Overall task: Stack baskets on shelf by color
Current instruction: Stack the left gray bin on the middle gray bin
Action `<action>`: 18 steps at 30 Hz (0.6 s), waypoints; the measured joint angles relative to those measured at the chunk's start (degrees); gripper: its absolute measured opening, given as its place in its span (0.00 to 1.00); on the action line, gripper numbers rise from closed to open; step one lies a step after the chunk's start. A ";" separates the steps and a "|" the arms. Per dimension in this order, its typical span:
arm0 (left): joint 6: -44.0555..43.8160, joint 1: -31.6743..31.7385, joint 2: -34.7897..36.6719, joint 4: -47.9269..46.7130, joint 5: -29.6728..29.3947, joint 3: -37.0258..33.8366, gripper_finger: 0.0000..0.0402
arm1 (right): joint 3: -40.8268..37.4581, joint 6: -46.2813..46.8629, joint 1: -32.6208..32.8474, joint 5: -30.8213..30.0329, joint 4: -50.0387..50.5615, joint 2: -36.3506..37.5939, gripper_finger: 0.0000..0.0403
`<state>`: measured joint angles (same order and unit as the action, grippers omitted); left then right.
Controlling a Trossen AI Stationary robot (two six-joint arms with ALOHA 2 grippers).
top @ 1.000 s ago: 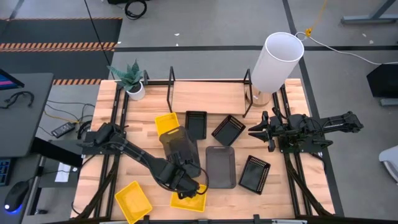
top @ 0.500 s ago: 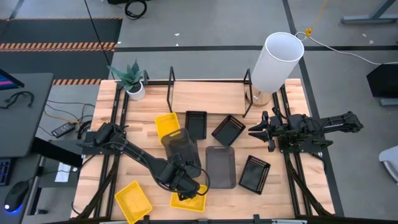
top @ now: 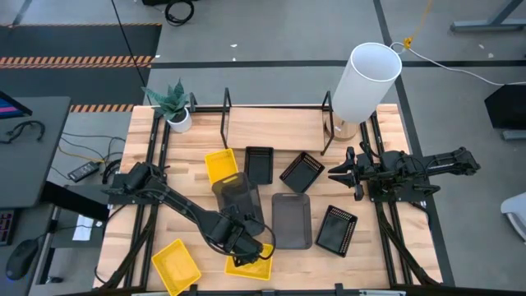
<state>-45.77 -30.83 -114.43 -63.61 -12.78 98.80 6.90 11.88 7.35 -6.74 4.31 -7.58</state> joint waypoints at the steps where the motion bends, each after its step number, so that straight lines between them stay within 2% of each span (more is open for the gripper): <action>1: -0.02 0.00 0.00 -0.03 0.04 0.00 0.02 | 0.00 -0.02 -0.01 -0.01 -0.02 0.01 0.24; 10: 0.16 0.02 0.00 -0.05 0.03 0.00 0.02 | 0.00 -0.02 0.00 -0.01 -0.01 0.01 0.24; 18: 0.65 0.00 0.00 -0.16 0.05 0.00 0.11 | 0.00 0.00 0.01 0.00 -0.01 0.01 0.24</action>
<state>-45.12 -30.83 -114.43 -63.77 -12.73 98.80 6.90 11.88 7.35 -6.73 4.30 -7.57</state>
